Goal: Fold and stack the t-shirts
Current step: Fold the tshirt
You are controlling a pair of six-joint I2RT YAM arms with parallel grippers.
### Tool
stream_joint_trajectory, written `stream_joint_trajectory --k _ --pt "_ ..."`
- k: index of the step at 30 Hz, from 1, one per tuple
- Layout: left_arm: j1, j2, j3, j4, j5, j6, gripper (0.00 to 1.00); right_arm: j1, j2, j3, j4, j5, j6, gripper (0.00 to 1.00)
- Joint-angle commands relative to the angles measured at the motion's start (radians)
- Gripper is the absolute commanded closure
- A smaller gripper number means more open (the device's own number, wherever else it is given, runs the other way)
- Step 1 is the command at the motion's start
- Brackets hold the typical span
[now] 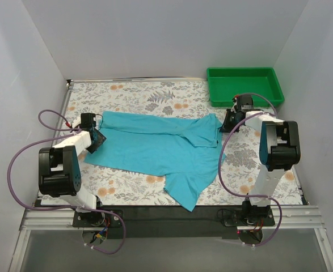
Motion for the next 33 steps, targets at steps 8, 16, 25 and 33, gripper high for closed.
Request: stream_joint_trajectory --k 8,16,25,33 --pt "-0.004 -0.096 -0.235 -0.197 0.181 -0.215 0.65 -0.136 0.056 0.066 -0.075 0.131 -0.050 0.99" --pt "-0.004 -0.236 -0.308 -0.220 0.242 -0.298 0.63 -0.160 0.082 0.152 -0.131 0.106 -0.090 0.95" --pt "-0.006 -0.250 0.001 -0.222 0.191 -0.111 0.37 -0.128 -0.085 0.106 -0.135 0.024 -0.052 0.62" --pt "-0.007 -0.100 0.099 -0.130 0.222 -0.054 0.36 -0.111 -0.179 -0.012 -0.105 -0.069 -0.016 0.62"
